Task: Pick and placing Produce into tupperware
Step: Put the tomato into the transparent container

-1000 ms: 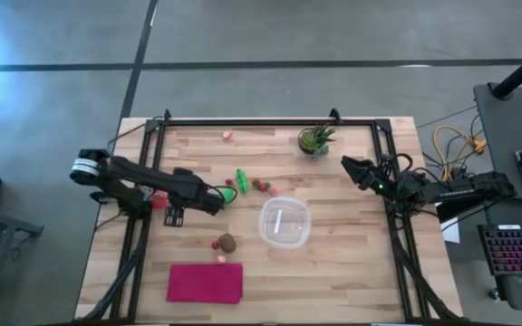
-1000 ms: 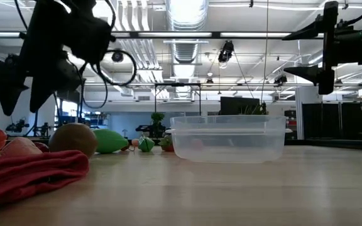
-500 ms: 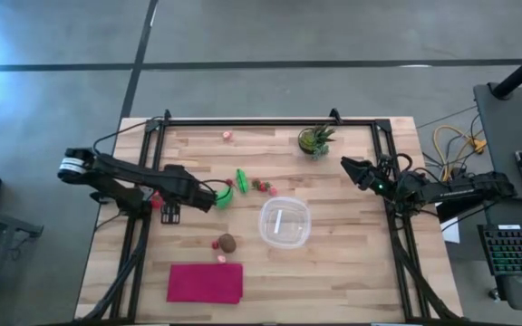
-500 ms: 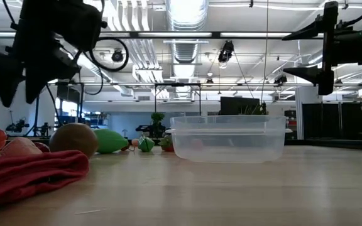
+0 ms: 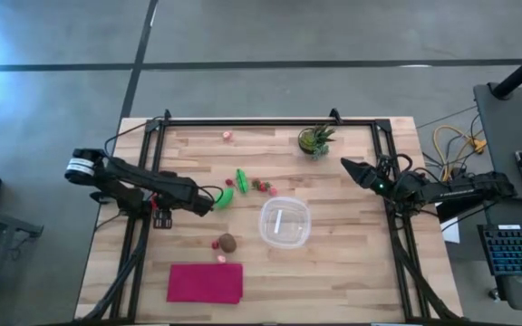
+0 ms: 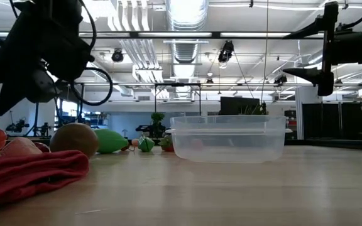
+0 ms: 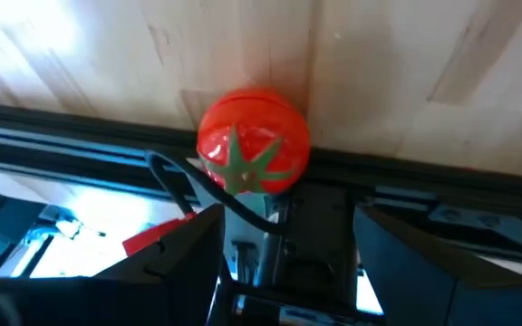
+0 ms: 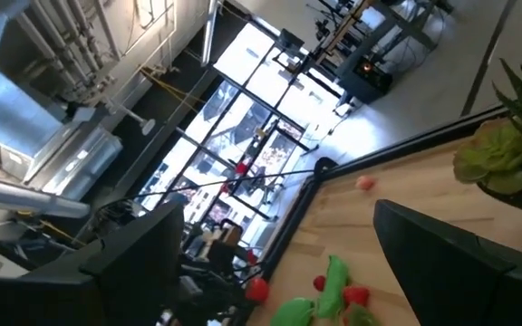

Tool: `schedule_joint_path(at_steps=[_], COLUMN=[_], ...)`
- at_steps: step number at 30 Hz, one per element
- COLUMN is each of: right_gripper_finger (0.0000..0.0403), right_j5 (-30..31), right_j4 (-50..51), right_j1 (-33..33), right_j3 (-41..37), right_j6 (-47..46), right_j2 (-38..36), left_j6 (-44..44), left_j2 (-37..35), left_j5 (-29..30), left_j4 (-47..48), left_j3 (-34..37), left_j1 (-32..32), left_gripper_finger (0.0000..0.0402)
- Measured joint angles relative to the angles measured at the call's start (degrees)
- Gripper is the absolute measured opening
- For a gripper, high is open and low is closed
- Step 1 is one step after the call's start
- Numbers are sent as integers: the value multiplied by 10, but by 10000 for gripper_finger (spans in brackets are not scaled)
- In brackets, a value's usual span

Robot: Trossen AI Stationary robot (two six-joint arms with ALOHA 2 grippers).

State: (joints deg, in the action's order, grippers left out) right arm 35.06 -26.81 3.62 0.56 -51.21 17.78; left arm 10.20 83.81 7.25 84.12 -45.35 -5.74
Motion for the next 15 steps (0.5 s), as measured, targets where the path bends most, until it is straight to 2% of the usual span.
schedule_joint_path(at_steps=[8,15], right_gripper_finger=[352,352], right_j5=[-30,-42], right_j4=[0,1], right_j1=[0,0], right_j3=[0,0], right_j6=[-30,-44], right_j2=[0,8], left_j6=[7,17], left_j2=[-17,-18], left_j5=[3,5], left_j4=[-55,-59], left_j3=[32,47], left_j1=[0,1], left_gripper_finger=[230,230])
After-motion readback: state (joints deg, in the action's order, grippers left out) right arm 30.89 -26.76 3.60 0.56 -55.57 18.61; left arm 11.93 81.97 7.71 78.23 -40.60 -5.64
